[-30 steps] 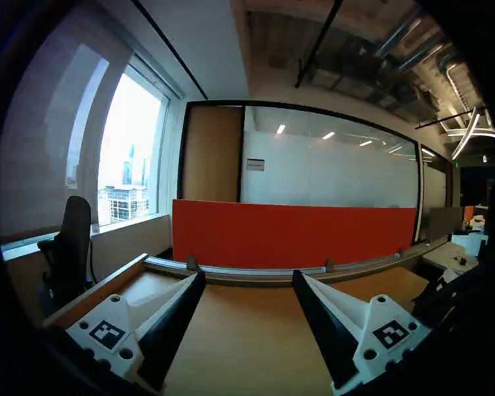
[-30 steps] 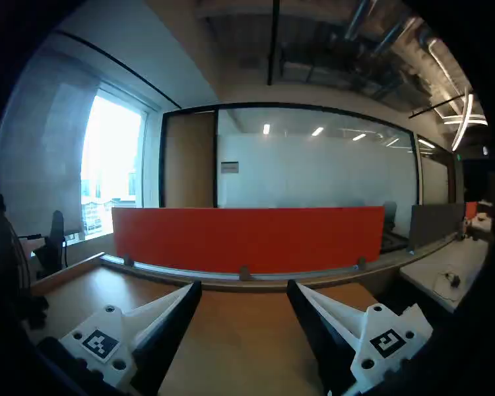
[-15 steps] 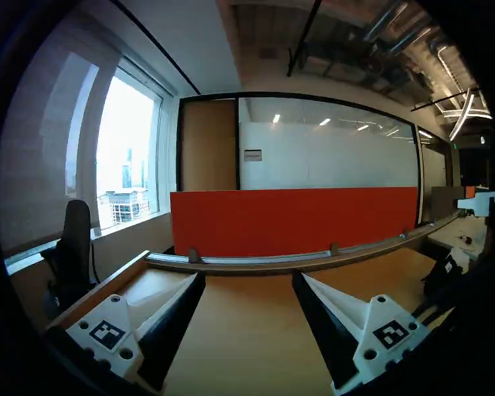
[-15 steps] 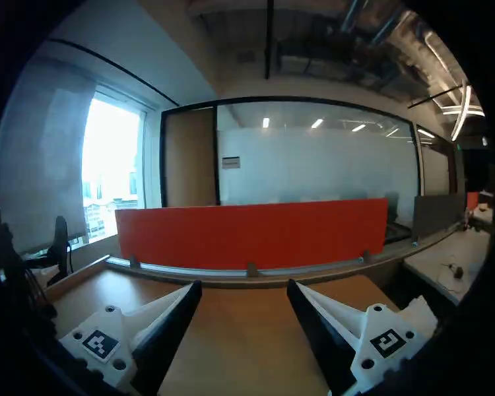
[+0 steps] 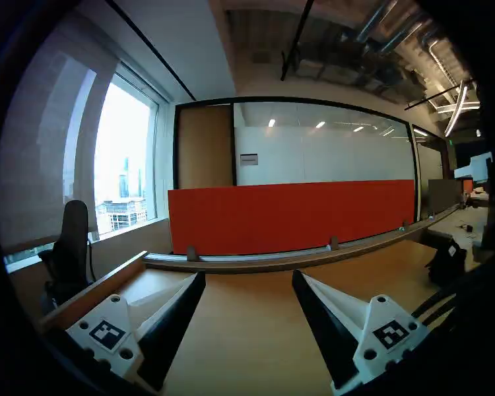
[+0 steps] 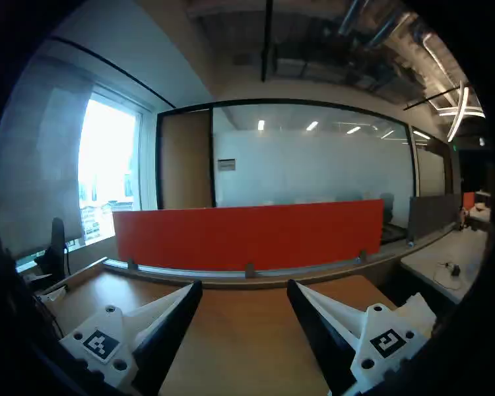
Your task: Fold towel
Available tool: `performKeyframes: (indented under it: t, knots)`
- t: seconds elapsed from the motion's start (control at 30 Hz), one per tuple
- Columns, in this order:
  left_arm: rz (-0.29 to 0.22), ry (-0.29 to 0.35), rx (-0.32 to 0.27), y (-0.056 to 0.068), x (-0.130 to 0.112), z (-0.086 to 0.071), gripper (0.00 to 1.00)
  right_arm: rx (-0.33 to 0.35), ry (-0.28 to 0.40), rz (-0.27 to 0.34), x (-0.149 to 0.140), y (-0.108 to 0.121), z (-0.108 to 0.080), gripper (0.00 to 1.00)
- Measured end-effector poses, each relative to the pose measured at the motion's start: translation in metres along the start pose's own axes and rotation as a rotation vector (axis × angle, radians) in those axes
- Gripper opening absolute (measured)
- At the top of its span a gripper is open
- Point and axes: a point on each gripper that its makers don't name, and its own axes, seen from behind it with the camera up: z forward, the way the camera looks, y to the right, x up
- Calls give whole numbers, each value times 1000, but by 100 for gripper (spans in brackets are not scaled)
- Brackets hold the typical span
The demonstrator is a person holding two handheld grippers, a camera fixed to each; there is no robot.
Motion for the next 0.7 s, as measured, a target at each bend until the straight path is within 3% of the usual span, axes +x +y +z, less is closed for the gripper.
performKeyframes:
  t: [0.37,0.7]
  knots:
    - [-5,1,15,-15,-62,2,97,-14,5,1,-36,-3,5,99]
    - [-16,4,20,-19,-111,3,97,-12,8,-41,-69,-7,10,99]
